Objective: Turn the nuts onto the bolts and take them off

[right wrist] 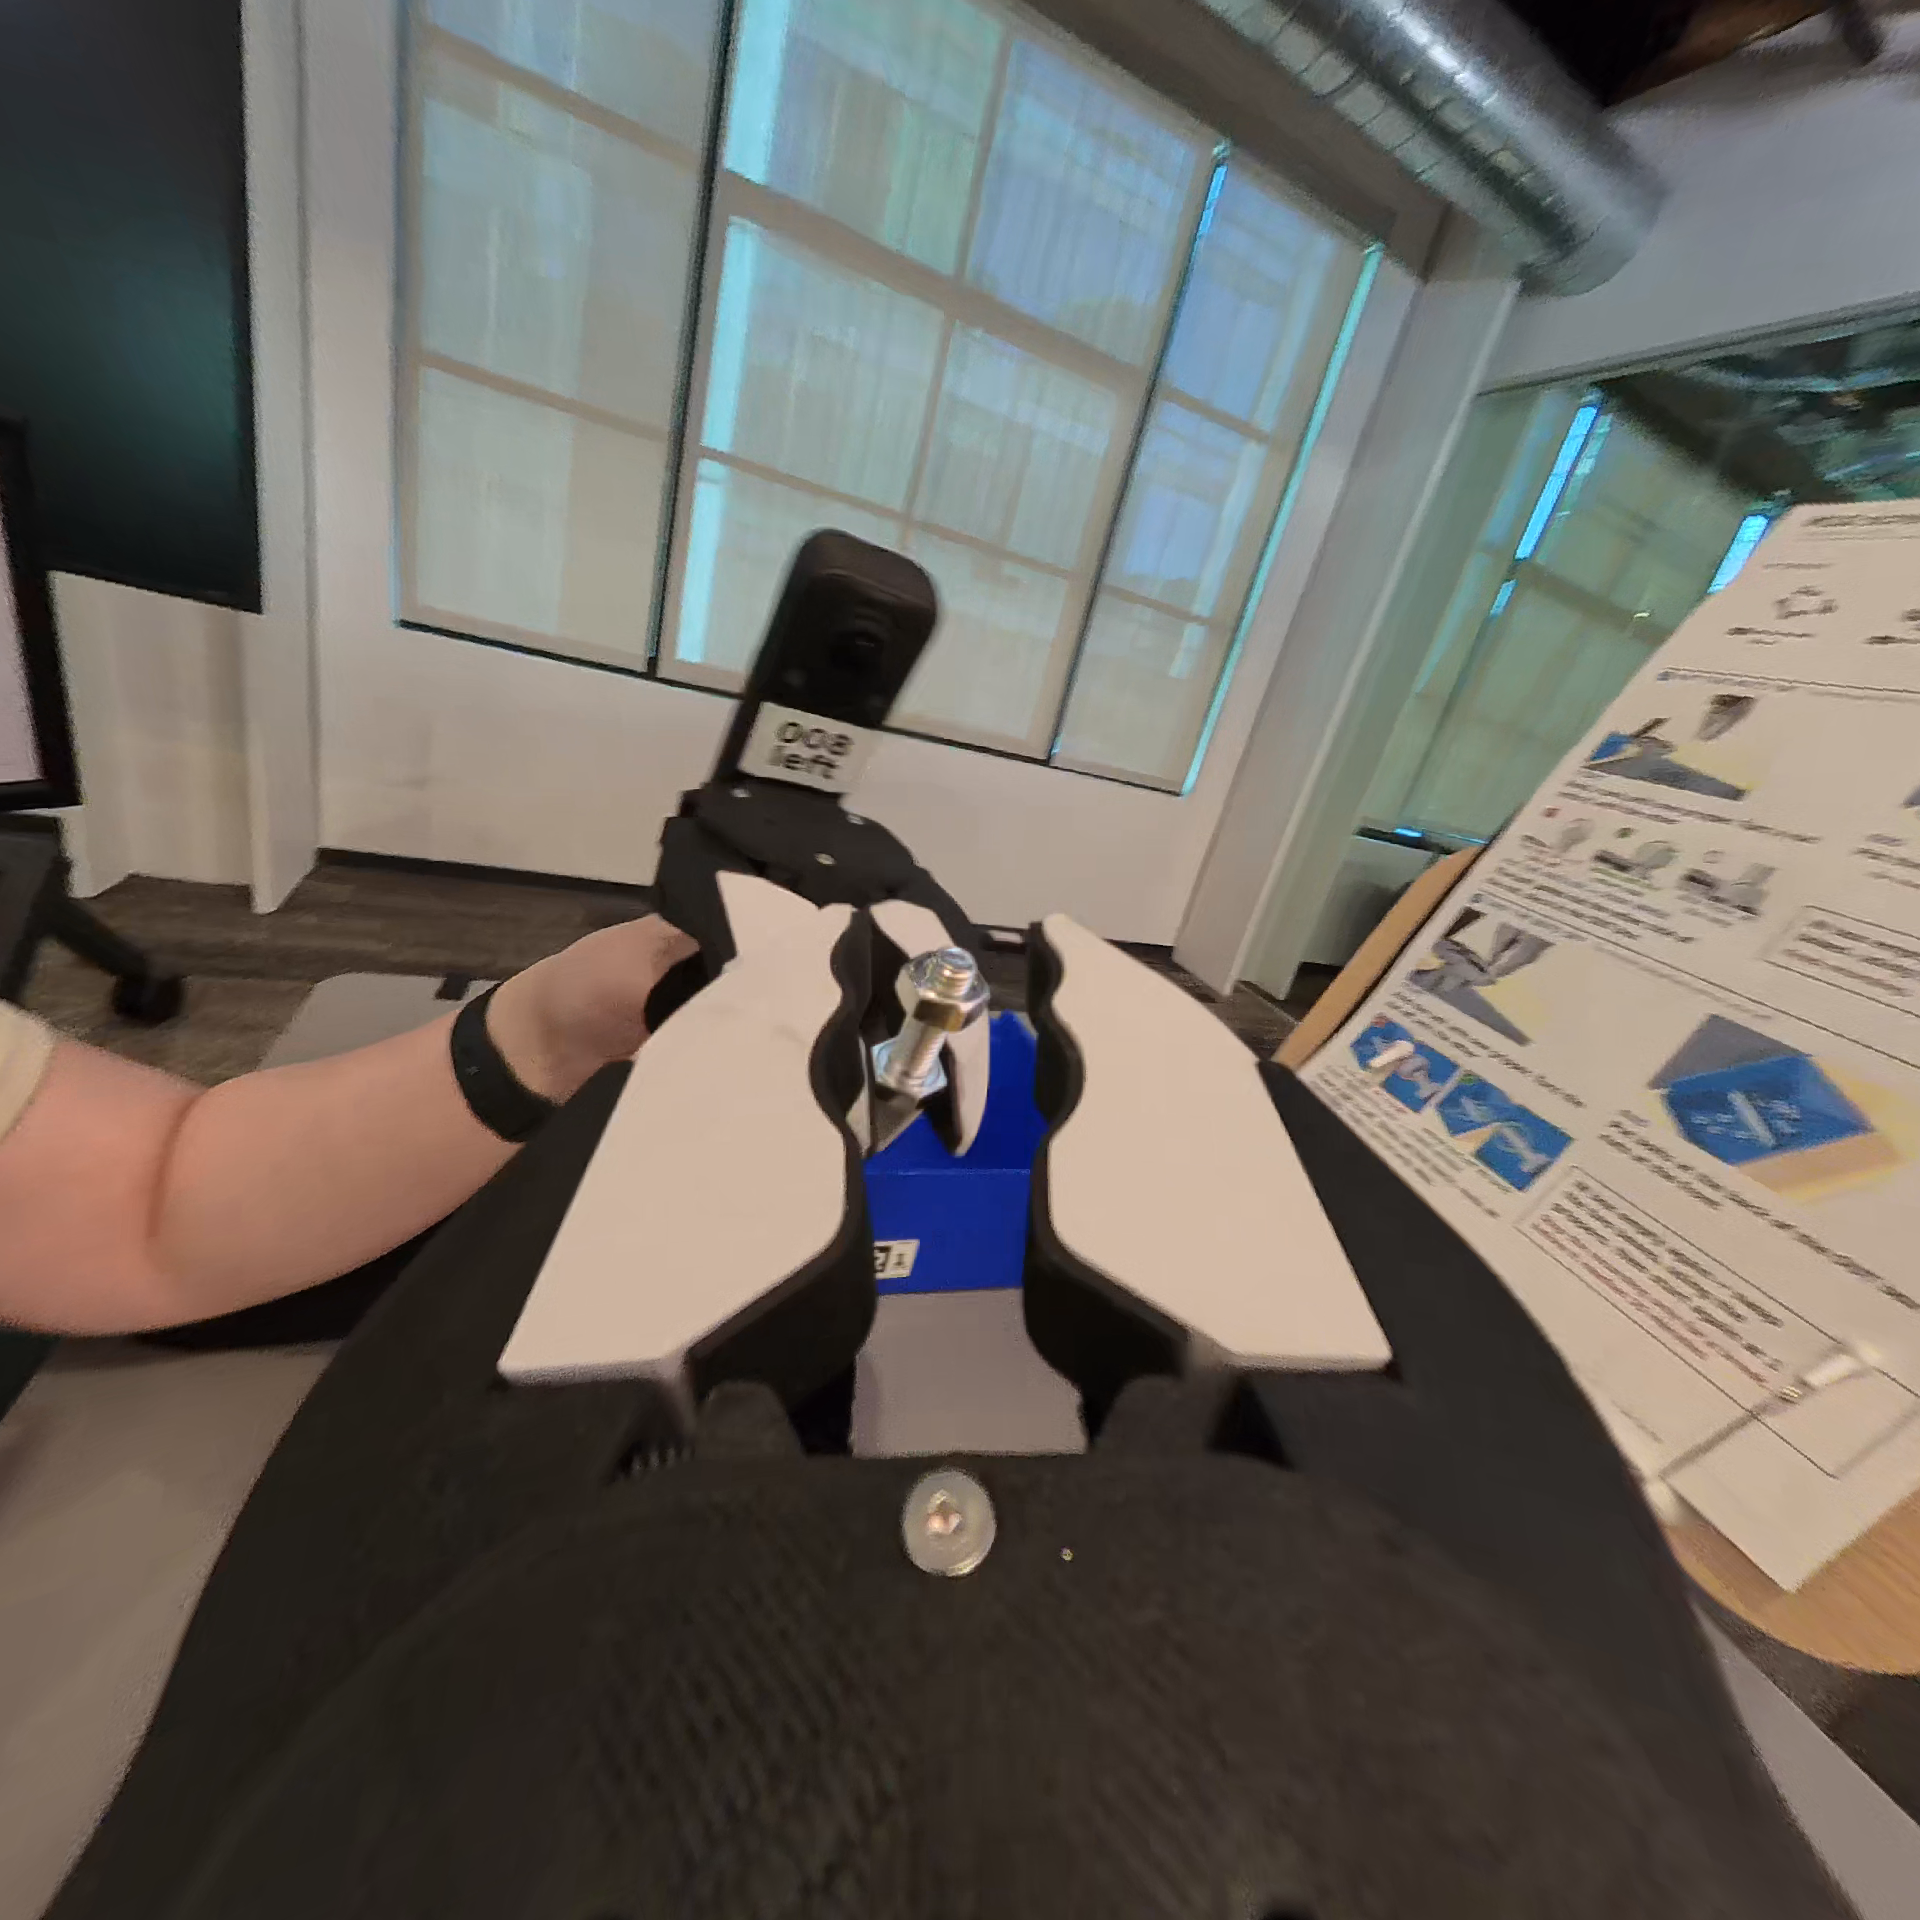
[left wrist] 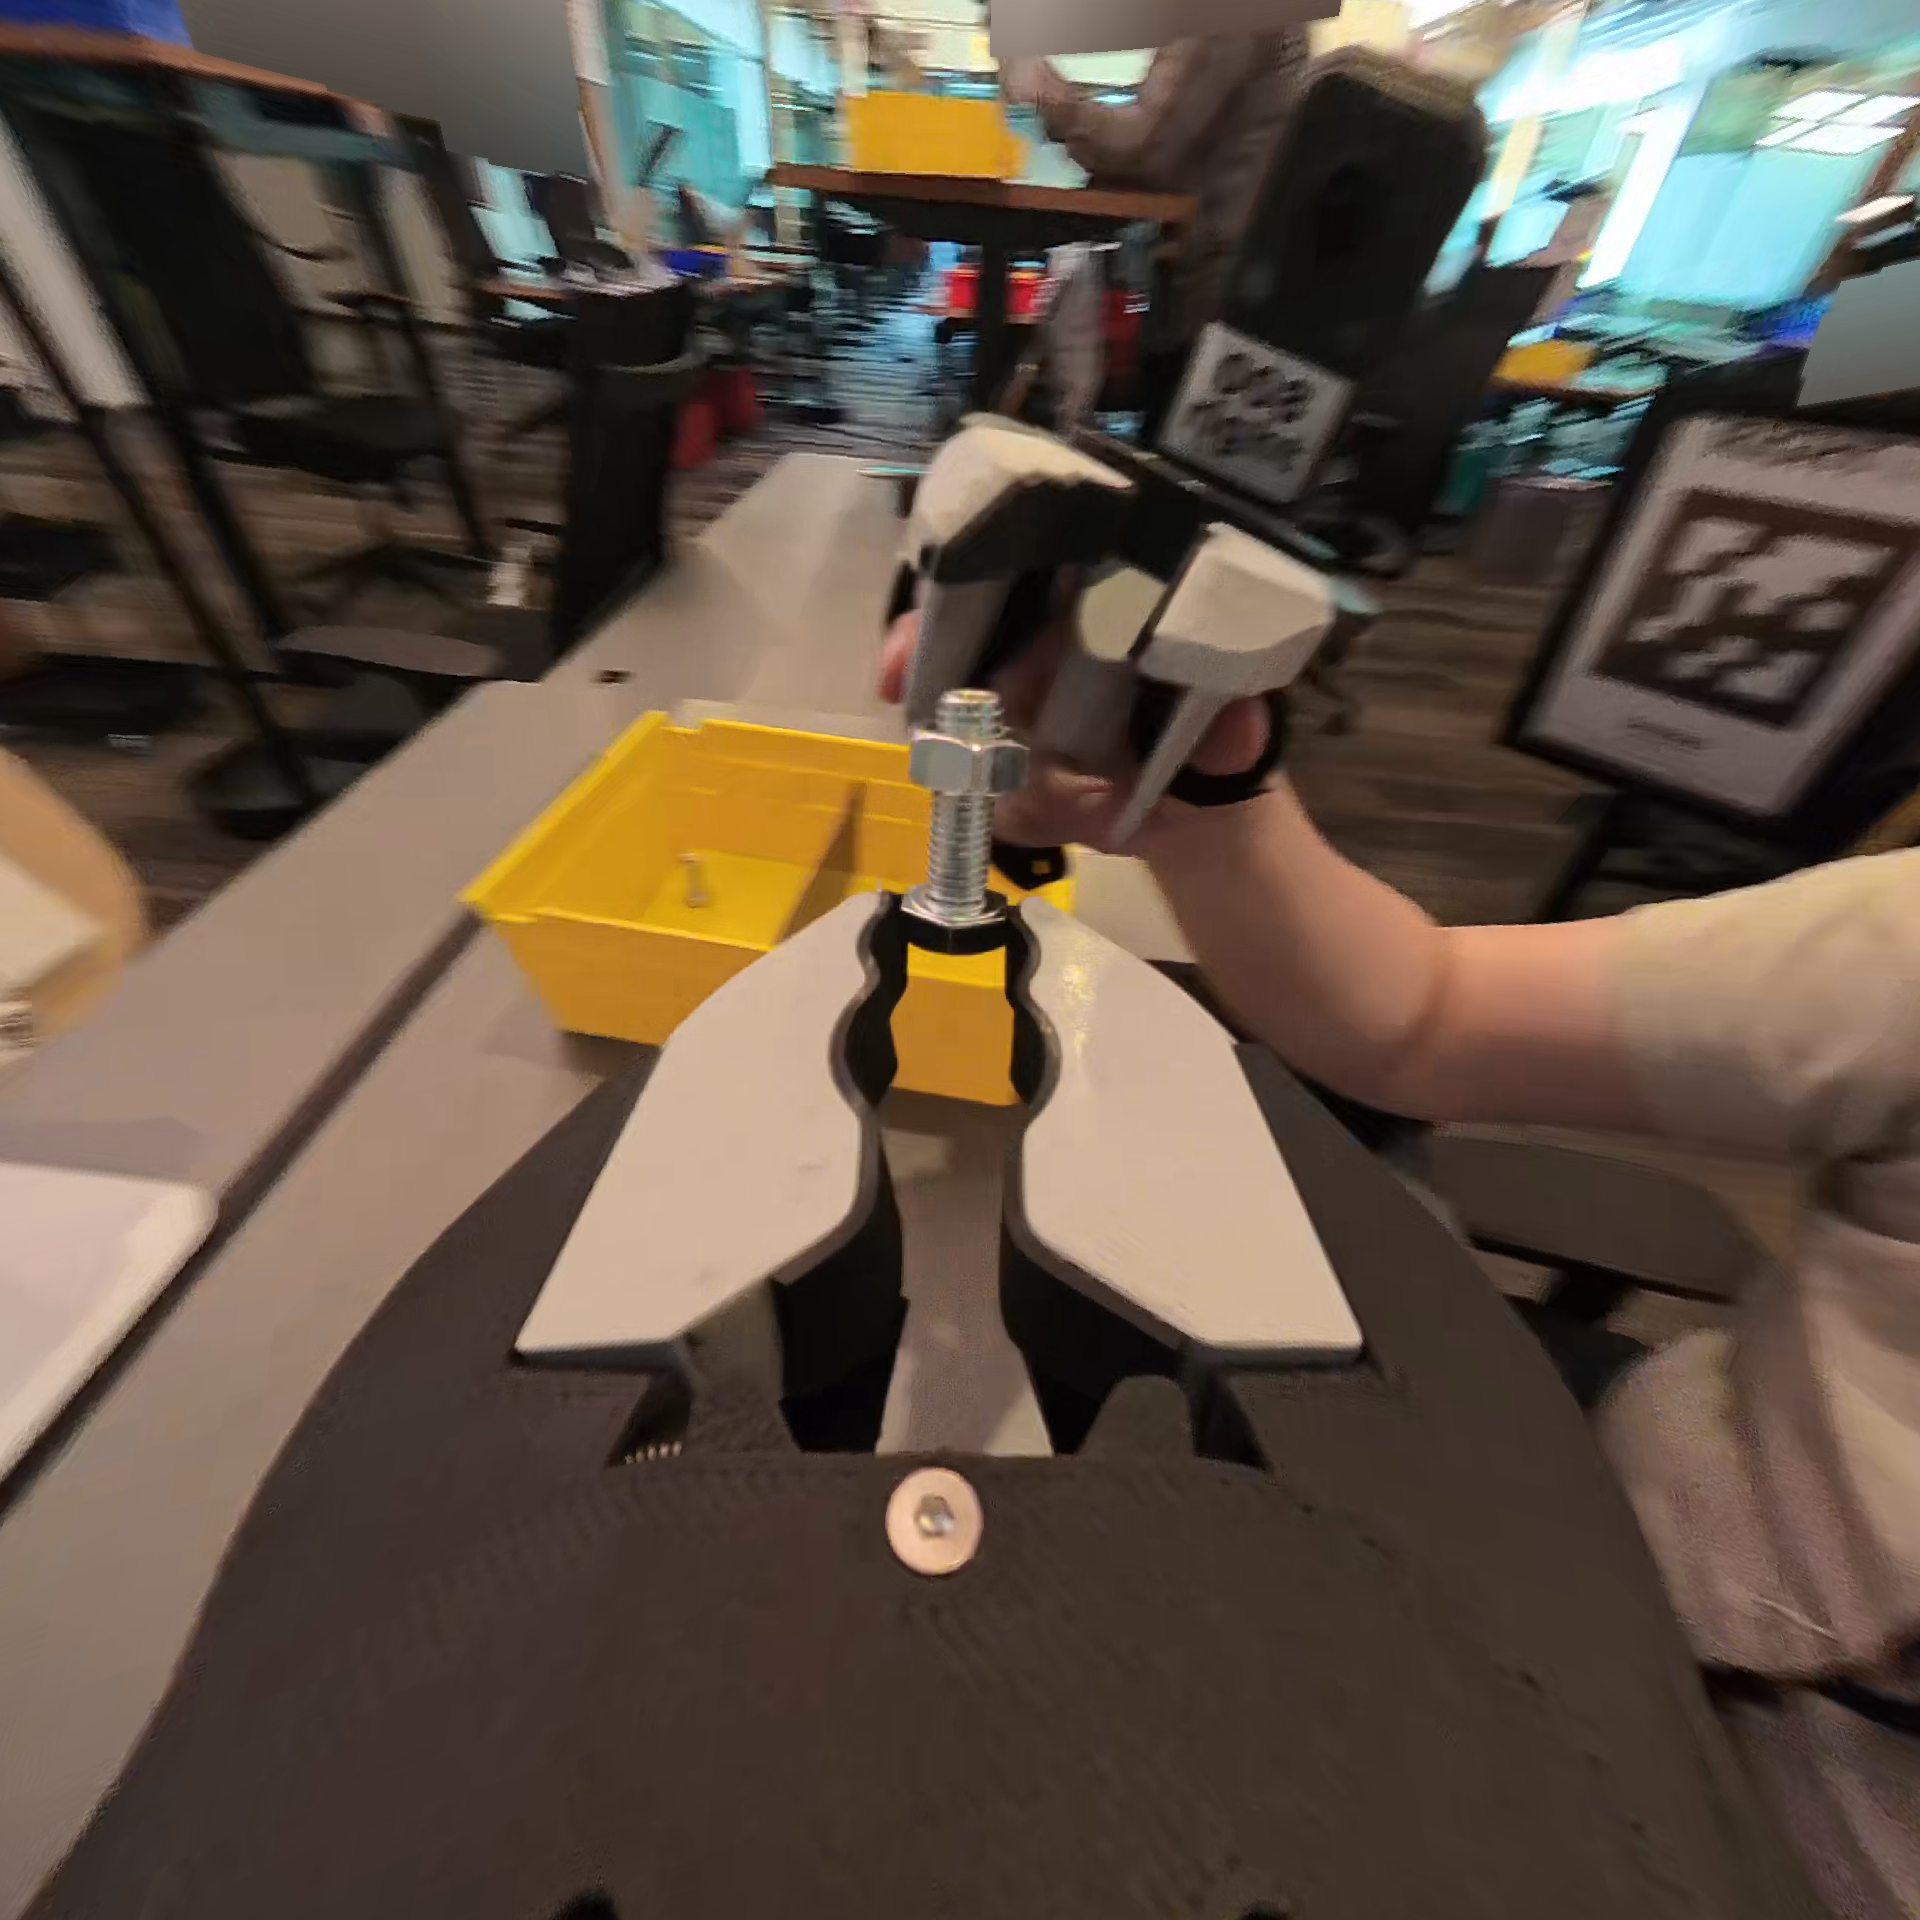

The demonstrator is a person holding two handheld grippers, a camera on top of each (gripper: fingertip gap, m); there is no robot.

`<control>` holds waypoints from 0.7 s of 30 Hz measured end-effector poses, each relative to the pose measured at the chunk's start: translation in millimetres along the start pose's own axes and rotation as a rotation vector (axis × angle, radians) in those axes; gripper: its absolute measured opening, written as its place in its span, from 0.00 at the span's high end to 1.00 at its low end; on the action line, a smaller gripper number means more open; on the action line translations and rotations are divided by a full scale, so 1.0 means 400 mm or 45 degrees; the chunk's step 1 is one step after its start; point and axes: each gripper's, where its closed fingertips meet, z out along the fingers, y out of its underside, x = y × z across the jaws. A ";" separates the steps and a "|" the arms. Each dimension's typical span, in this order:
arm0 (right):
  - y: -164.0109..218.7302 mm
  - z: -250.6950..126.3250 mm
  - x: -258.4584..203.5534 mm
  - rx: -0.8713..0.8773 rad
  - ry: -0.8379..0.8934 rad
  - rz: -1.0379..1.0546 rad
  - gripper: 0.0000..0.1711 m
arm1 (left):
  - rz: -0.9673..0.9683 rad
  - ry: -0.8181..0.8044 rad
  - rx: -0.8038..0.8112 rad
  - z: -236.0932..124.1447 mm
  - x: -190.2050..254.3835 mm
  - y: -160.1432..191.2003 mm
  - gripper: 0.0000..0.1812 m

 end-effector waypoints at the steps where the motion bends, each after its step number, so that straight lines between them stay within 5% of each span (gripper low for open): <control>1: 0.000 0.000 0.006 -0.002 0.033 -0.002 0.82 | 0.056 -0.082 0.010 -0.007 -0.015 -0.006 0.90; 7: 0.037 0.034 0.007 -0.044 0.078 0.027 0.80 | 0.163 -0.165 0.086 -0.001 -0.009 -0.032 0.90; 9: 0.026 0.031 -0.006 0.004 0.021 0.044 0.87 | 0.192 -0.167 0.059 0.007 -0.004 -0.025 0.90; 17: -0.013 -0.035 -0.029 0.049 -0.172 -0.089 0.88 | 0.084 0.209 0.126 0.004 0.088 -0.039 0.90; 21: -0.036 -0.050 -0.026 0.088 -0.201 0.038 0.87 | 0.082 0.165 0.127 0.003 0.081 -0.043 0.90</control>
